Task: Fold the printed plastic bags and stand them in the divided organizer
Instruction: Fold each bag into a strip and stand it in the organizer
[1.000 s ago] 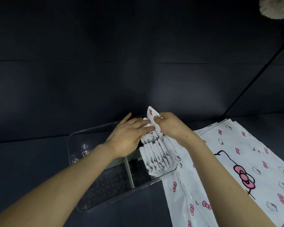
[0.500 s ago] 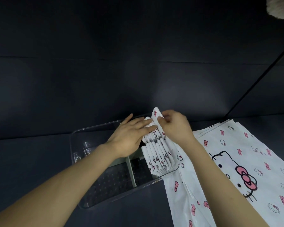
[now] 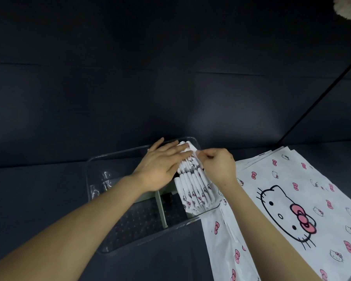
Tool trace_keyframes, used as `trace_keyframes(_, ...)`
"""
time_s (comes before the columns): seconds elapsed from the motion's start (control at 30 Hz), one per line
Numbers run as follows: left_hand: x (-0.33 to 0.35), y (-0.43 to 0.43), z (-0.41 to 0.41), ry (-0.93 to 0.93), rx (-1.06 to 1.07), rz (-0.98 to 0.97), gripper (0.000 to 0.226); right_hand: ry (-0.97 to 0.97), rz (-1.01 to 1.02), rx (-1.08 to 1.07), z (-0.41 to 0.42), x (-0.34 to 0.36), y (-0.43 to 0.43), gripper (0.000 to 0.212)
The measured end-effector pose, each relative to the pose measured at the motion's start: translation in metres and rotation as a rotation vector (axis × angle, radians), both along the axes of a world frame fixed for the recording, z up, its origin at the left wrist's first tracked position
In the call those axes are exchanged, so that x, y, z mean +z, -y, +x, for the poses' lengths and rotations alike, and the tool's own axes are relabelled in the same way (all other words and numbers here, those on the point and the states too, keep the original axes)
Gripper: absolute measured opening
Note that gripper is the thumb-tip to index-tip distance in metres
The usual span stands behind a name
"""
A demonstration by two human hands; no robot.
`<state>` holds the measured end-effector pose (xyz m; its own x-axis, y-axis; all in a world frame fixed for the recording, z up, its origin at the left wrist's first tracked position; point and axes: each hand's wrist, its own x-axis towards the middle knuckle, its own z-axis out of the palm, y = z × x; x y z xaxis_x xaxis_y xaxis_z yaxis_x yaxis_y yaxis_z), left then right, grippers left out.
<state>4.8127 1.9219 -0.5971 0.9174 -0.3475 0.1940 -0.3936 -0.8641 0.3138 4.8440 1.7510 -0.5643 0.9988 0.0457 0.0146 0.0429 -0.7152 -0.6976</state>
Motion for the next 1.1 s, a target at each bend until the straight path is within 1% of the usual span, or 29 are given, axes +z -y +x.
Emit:
trace_keyframes(0.1, 0.0, 0.001, 0.001, 0.001, 0.011, -0.036, 0.069, -0.011, -0.027, 0.0, -0.001, 0.0, -0.002, 0.025)
trace_keyframes(0.2, 0.0, 0.001, 0.0, -0.004, 0.016, -0.027, 0.071, -0.012, -0.059, -0.008, -0.003, -0.001, -0.001, 0.024)
trace_keyframes(0.33, 0.002, 0.001, -0.001, -0.009, 0.017, -0.016, 0.071, -0.025, -0.098, -0.005, -0.002, -0.001, 0.0, 0.029)
trace_keyframes(0.43, 0.004, 0.001, -0.001, -0.023, 0.013, 0.007, 0.072, -0.009, -0.146, -0.005, -0.001, -0.003, 0.0, 0.027)
trace_keyframes(0.5, 0.007, 0.0, -0.002, -0.039, 0.018, 0.047, 0.067, 0.089, -0.231, -0.048, -0.005, -0.006, 0.0, 0.026)
trace_keyframes(0.57, 0.011, -0.003, -0.008, -0.064, 0.023, 0.085, 0.057, 0.287, -0.295, -0.136, -0.012, -0.004, -0.004, 0.023)
trace_keyframes(0.63, 0.015, -0.014, -0.02, -0.044, 0.011, 0.087, 0.049, 0.481, -0.223, -0.17, -0.026, 0.004, -0.016, 0.021)
trace_keyframes(0.7, 0.02, -0.033, -0.045, 0.015, -0.005, 0.067, 0.05, 0.634, -0.12, -0.128, -0.05, 0.014, -0.036, 0.023)
trace_keyframes(0.73, 0.021, -0.046, -0.062, 0.036, -0.002, 0.065, 0.052, 0.667, -0.064, -0.079, -0.064, 0.016, -0.049, 0.025)
trace_keyframes(0.77, 0.02, -0.062, -0.081, 0.051, 0.019, 0.072, 0.051, 0.66, -0.006, -0.011, -0.079, 0.018, -0.062, 0.027)
trace_keyframes(0.8, 0.017, -0.08, -0.104, 0.068, 0.065, 0.084, 0.049, 0.632, 0.045, 0.066, -0.095, 0.017, -0.076, 0.027)
trace_keyframes(0.87, 0.01, -0.118, -0.154, 0.101, 0.23, 0.104, 0.047, 0.595, 0.107, 0.226, -0.127, 0.011, -0.105, 0.026)
trace_keyframes(0.93, -0.002, -0.158, -0.209, 0.112, 0.496, 0.121, 0.05, 0.568, 0.131, 0.401, -0.159, -0.003, -0.135, 0.024)
trace_keyframes(0.97, -0.01, -0.178, -0.237, 0.087, 0.669, 0.141, 0.053, 0.537, 0.135, 0.486, -0.173, -0.013, -0.149, 0.024)
trace_keyframes(1.0, -0.021, -0.197, -0.263, 0.031, 0.859, 0.168, 0.056, 0.505, 0.123, 0.567, -0.187, -0.026, -0.163, 0.024)
trace_keyframes(1.03, -0.029, -0.213, -0.285, -0.067, 1.037, 0.187, 0.062, 0.477, 0.086, 0.64, -0.2, -0.038, -0.174, 0.024)
trace_keyframes(1.1, -0.047, -0.239, -0.32, -0.277, 1.287, 0.175, 0.076, 0.416, -0.033, 0.753, -0.219, -0.063, -0.193, 0.029)
